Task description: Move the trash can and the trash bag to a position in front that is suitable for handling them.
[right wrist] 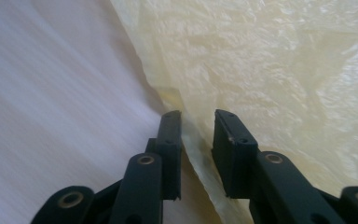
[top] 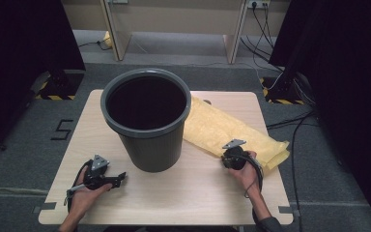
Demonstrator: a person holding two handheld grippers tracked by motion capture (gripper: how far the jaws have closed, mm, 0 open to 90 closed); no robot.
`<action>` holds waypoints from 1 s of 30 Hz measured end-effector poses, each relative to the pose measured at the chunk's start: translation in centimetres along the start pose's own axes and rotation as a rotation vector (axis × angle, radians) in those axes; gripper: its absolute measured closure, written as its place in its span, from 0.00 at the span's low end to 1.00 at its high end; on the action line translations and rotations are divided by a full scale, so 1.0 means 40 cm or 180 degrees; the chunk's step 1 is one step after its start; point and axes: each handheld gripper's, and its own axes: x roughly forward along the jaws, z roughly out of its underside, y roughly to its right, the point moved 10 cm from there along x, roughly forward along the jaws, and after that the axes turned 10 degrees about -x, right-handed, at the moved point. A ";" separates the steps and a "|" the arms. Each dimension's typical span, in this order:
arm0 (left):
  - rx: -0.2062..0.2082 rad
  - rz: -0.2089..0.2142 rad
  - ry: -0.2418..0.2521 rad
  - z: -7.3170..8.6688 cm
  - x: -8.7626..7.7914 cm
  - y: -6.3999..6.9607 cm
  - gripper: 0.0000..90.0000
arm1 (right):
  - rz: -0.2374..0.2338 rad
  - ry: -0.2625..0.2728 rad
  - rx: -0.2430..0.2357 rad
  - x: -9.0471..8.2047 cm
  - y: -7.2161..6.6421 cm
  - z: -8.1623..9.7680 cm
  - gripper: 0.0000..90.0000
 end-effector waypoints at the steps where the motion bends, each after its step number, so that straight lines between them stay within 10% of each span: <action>1: 0.0000 0.0000 0.0000 0.000 0.000 0.000 0.16 | -0.0003 -0.0034 -0.0078 -0.010 0.004 0.016 0.86; 8: 0.0000 -0.0001 0.0001 0.000 0.000 0.000 0.16 | -0.0057 -0.0102 -0.0090 -0.070 0.053 0.129 0.88; 12: 0.0002 -0.0006 -0.0005 -0.001 0.001 0.000 0.15 | -0.0005 -0.0060 0.0223 -0.095 0.075 0.142 0.55; 19: -0.0013 -0.0010 0.0010 -0.004 0.004 0.001 0.15 | -0.0195 0.0428 0.0614 -0.087 0.034 -0.026 0.33; 24: -0.0015 -0.0009 0.0010 -0.004 0.004 0.001 0.15 | -0.0191 0.0315 0.0923 0.021 0.019 -0.119 0.38; 30: -0.0008 -0.0004 0.0009 -0.004 0.004 0.001 0.15 | -0.0093 0.0146 0.0845 0.117 0.017 -0.144 0.50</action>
